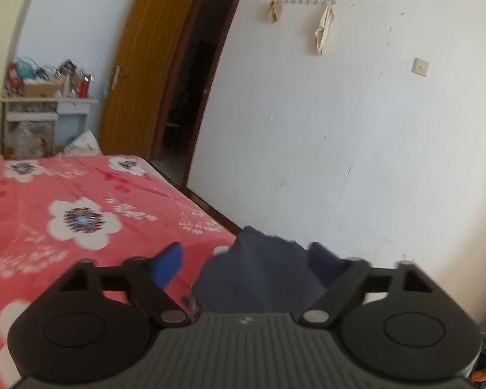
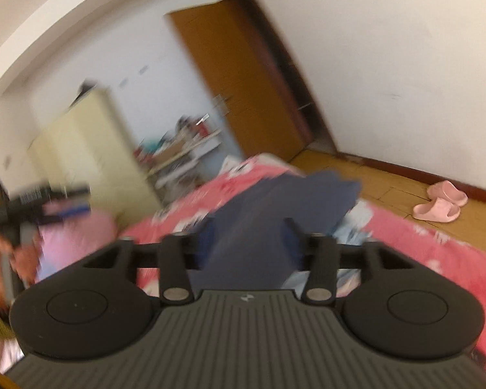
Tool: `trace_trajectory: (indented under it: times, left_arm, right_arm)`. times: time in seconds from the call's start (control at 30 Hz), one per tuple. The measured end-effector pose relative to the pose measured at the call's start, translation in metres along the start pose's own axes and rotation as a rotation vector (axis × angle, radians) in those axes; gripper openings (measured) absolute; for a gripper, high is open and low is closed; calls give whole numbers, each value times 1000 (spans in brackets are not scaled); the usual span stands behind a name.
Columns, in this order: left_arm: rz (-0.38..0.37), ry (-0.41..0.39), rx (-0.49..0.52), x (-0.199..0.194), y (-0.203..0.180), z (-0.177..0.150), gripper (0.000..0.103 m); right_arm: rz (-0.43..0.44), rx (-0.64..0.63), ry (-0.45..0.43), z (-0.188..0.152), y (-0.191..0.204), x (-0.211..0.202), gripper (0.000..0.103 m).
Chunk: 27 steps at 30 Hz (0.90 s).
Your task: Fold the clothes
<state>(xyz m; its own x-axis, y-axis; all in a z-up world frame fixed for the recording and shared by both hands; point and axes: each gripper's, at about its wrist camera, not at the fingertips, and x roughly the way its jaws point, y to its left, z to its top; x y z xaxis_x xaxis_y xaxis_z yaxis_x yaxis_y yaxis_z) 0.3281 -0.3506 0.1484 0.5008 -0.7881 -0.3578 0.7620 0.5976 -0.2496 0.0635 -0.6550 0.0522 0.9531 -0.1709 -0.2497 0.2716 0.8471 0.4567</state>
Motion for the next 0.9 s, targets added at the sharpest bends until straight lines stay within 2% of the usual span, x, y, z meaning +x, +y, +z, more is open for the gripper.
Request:
trace_trajectory:
  times: [0.07,0.2,0.37,0.43,0.5,0.63,0.7,0.9]
  left_arm:
    - [0,-26,6,-45,-14,-26,100]
    - [14,-31,-53,-118,-37,-80,103]
    - [78,34,-74,-173,-59,-142,103]
    - [104,43,-89,-188,-63,-161,103]
    - [132,38,-103,-202,-64,-176,103]
    - [213,39,-110,-221,-65,-202,103]
    - [254,35,-93,-227,-67,-208,103]
    - [392,28,-32,-242,-77,-219,103]
  right_arm:
    - [34,-74,39,-16,29,-28,63]
    - [25,-127,48,-48,77,-75,84]
    - [-66,-138,95,-99,114,-107,88]
    - [-84,-133,110,-112,125,-120,89]
    - [-107,-143,117,-124,135,-126,96]
    - [-179,-201,94,-143,158,-138,99]
    - [-215,-236,84,-151,170,-144,102]
    - [-296,-290,44,-165,196,-149,102]
